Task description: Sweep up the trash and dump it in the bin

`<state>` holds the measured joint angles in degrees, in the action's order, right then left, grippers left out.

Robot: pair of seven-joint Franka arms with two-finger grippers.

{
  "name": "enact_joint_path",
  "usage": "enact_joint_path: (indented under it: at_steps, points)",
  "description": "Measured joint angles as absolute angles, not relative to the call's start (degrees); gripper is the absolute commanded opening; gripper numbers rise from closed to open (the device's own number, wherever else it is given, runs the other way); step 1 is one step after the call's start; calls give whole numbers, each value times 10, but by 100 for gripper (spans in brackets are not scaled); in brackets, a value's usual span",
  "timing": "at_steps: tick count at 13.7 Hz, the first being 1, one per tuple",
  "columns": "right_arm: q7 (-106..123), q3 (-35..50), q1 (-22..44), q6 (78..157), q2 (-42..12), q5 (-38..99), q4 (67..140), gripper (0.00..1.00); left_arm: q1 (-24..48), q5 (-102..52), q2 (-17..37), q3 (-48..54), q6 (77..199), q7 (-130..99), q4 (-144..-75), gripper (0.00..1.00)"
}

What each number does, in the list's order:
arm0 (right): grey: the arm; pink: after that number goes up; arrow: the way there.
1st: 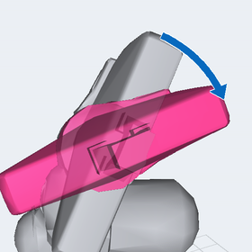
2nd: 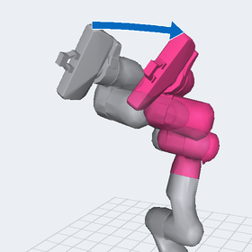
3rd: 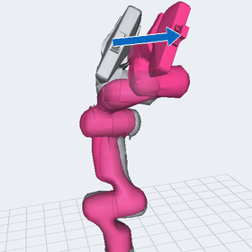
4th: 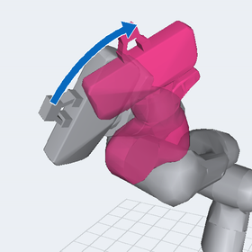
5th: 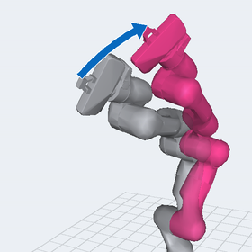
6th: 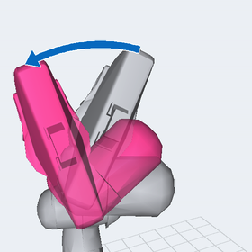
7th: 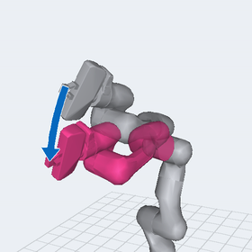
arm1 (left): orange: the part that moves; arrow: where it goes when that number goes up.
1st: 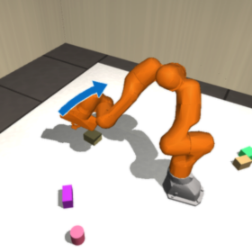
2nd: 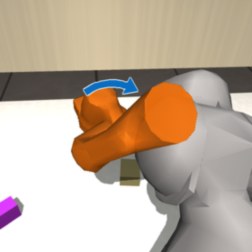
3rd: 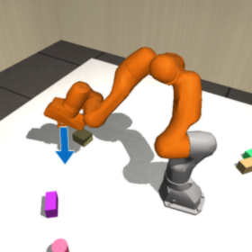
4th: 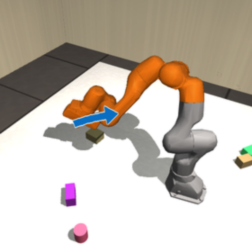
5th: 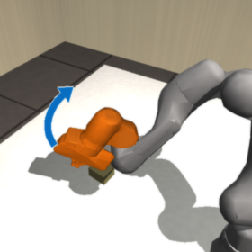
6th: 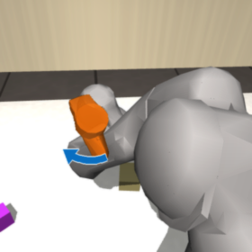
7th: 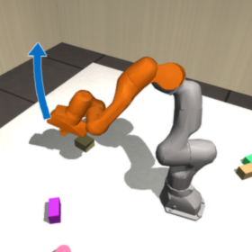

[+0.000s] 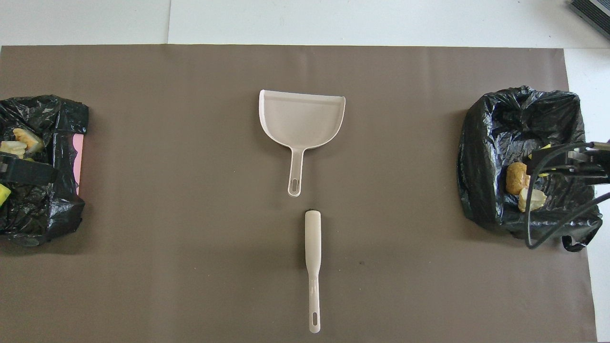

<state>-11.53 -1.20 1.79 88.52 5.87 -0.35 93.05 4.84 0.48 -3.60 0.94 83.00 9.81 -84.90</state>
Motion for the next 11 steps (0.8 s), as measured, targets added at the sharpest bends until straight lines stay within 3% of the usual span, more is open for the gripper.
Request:
enact_joint_path:
  at_steps: [11]
  points:
    - [-87,-14,8,883,59,-4,932,100,48,4,-14,10,822,98,-828,100]
